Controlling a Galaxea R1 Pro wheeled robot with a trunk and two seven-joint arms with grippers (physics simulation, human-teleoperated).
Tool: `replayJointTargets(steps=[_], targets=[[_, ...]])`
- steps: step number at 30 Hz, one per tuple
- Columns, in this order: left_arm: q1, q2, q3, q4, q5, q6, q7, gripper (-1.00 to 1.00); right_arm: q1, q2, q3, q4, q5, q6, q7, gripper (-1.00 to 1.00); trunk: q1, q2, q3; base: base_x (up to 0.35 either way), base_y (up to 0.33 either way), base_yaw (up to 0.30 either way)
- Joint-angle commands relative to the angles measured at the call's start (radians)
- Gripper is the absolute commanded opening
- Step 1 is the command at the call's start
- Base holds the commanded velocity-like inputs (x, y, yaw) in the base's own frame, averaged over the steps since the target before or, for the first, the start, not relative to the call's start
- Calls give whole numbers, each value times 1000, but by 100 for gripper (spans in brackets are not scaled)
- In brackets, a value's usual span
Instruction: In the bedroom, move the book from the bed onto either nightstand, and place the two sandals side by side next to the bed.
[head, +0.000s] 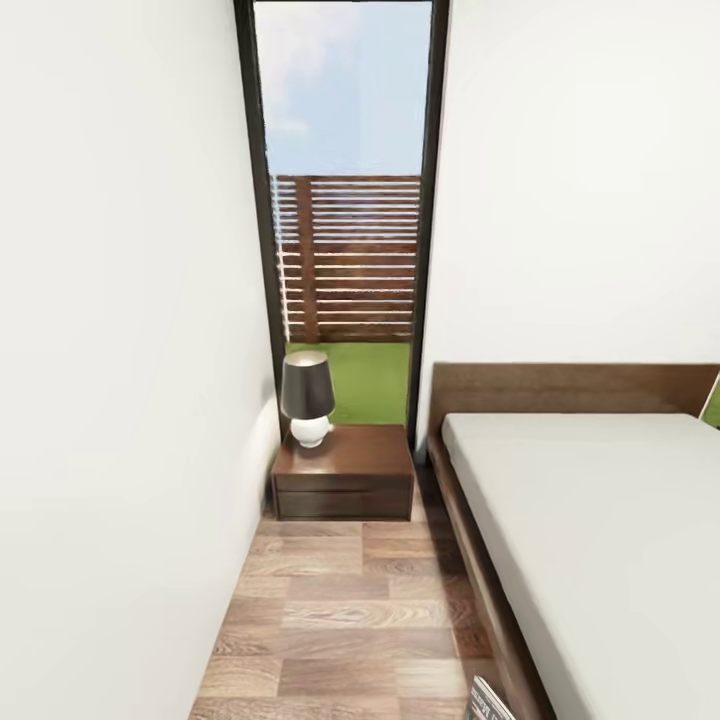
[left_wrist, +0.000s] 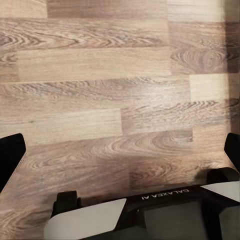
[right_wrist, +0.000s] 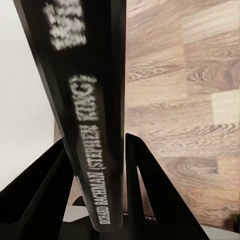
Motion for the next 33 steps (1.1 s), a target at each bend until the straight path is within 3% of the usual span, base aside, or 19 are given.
replayJointTargets(steps=[1, 33], targets=[[0, 0, 9, -1, -10, 1, -3, 100, -1, -1, -9, 4, 9, -7, 0, -100, 1, -1, -1, 325, 0, 0], [0, 0, 9, -1, -10, 0, -3, 100, -1, -1, -9, 4, 9, -7, 0, -100, 1, -1, -1, 304, 0, 0]])
